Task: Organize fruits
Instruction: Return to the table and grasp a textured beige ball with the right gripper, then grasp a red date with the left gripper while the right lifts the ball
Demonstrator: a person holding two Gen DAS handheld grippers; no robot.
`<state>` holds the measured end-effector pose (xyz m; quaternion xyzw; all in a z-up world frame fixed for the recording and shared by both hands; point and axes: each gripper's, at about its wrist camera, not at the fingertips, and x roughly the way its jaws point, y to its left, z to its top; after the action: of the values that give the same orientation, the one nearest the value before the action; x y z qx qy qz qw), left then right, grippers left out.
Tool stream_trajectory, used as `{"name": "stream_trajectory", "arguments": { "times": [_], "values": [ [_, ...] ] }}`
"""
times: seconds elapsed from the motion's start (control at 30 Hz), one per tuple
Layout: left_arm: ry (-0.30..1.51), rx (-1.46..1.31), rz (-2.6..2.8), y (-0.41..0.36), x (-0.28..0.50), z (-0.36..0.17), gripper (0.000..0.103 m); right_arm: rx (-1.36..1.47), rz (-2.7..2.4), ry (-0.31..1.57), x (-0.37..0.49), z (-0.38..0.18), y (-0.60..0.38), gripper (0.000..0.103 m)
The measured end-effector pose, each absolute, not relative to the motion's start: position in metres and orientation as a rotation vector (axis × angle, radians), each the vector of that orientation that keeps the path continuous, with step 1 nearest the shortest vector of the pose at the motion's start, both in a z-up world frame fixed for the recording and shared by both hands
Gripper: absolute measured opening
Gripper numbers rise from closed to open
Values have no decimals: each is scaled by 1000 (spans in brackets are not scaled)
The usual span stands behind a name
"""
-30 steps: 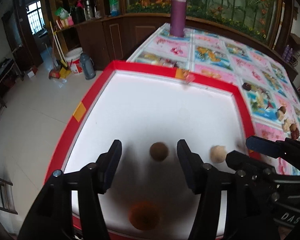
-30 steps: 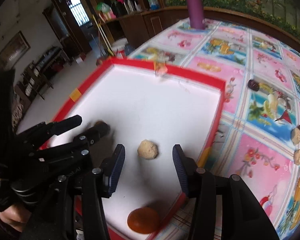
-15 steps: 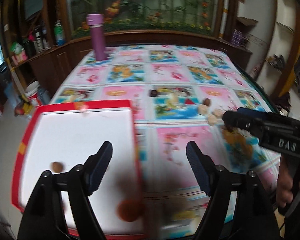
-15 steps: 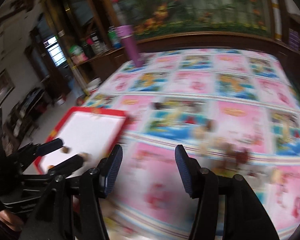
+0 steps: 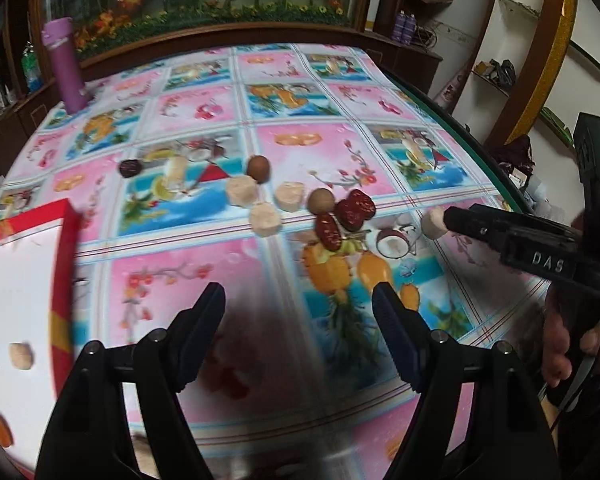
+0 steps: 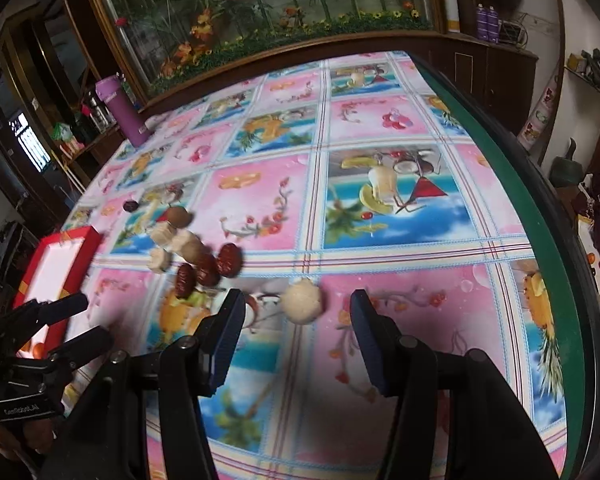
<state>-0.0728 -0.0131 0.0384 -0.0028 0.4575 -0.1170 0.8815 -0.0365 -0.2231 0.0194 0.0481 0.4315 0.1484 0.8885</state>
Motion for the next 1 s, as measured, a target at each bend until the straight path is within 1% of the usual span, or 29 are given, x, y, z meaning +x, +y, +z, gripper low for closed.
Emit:
{"name": "stream_trajectory", "arguments": {
  "times": [0.03, 0.1, 0.13, 0.2, 0.27, 0.37, 0.43, 0.47, 0.6, 0.7, 0.77, 0.83, 0.9, 1.0],
  "values": [
    [961, -3, -246, -18, -71, 36, 75, 90, 317, 900, -35, 17, -221, 54],
    [966, -7, -245, -25, -64, 32, 69, 91, 333, 909, -34, 13, -222, 48],
    [969, -12, -247, -27, -61, 31, 68, 95, 334, 914, -33, 11, -223, 46],
    [976, -3, -244, -32, -54, 28, 68, 101, 336, 926, -31, 8, -224, 44],
    [988, -7, -249, -37, -46, 24, 66, 98, 339, 935, -29, 6, -223, 39],
    [996, -3, -254, -42, -38, 20, 62, 91, 339, 947, -29, 2, -222, 35],
    [1005, -3, -251, -44, -33, 16, 53, 89, 340, 942, -29, 3, -222, 33],
    [1012, -8, -254, -44, -30, 14, 51, 90, 342, 944, -28, 3, -222, 31],
    [997, 26, -245, -49, -23, 11, 47, 84, 345, 942, -27, 3, -221, 31],
    [986, 41, -242, -51, -19, 10, 40, 90, 345, 944, -26, 3, -220, 30],
    [978, 55, -240, -52, -19, 10, 34, 88, 338, 944, -26, 3, -220, 27],
    [971, 71, -241, -53, -20, 10, 25, 93, 335, 944, -26, 3, -220, 26],
    [963, 89, -241, -56, -21, 9, 21, 89, 331, 944, -27, 3, -219, 26],
    [955, 96, -249, -57, -23, 9, 20, 86, 330, 943, -29, 3, -217, 26]
  ]
}}
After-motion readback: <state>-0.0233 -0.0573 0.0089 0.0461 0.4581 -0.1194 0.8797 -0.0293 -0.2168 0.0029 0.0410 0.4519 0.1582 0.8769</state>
